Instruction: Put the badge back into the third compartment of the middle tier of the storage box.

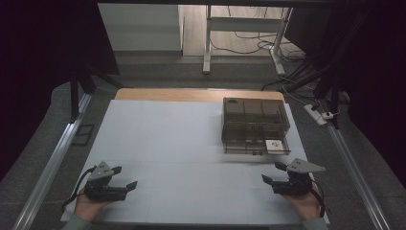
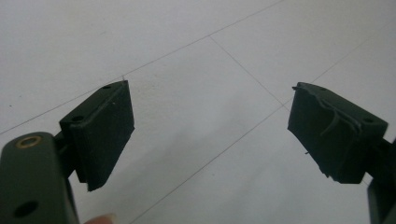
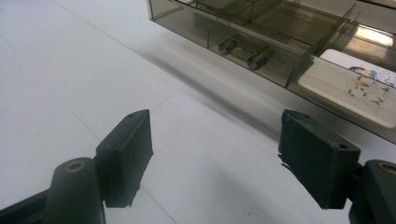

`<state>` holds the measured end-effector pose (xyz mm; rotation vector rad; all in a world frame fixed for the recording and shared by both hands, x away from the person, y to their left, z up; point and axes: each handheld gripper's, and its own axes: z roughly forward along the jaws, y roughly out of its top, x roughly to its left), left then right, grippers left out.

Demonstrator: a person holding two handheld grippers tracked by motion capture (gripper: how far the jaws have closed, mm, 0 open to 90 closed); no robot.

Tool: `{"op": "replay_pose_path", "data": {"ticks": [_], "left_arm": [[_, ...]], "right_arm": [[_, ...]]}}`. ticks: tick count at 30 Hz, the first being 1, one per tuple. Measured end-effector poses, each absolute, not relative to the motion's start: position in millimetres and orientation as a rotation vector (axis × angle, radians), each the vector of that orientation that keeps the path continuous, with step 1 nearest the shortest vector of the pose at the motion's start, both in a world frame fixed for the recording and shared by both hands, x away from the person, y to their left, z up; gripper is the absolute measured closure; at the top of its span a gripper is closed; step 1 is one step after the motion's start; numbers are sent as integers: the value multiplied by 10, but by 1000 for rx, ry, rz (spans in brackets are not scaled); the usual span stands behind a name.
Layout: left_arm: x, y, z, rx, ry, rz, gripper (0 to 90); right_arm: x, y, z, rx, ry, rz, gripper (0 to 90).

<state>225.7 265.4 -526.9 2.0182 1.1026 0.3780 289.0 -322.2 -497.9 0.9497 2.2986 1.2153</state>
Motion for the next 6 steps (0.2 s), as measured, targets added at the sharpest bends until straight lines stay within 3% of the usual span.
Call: {"op": "replay_pose_path", "data": {"ticks": [6], "left_arm": [[2255, 2662, -5263, 2009, 1101, 367, 140]], "right_arm": [[2885, -3218, -4983, 942, 2305, 1217, 258]]}}
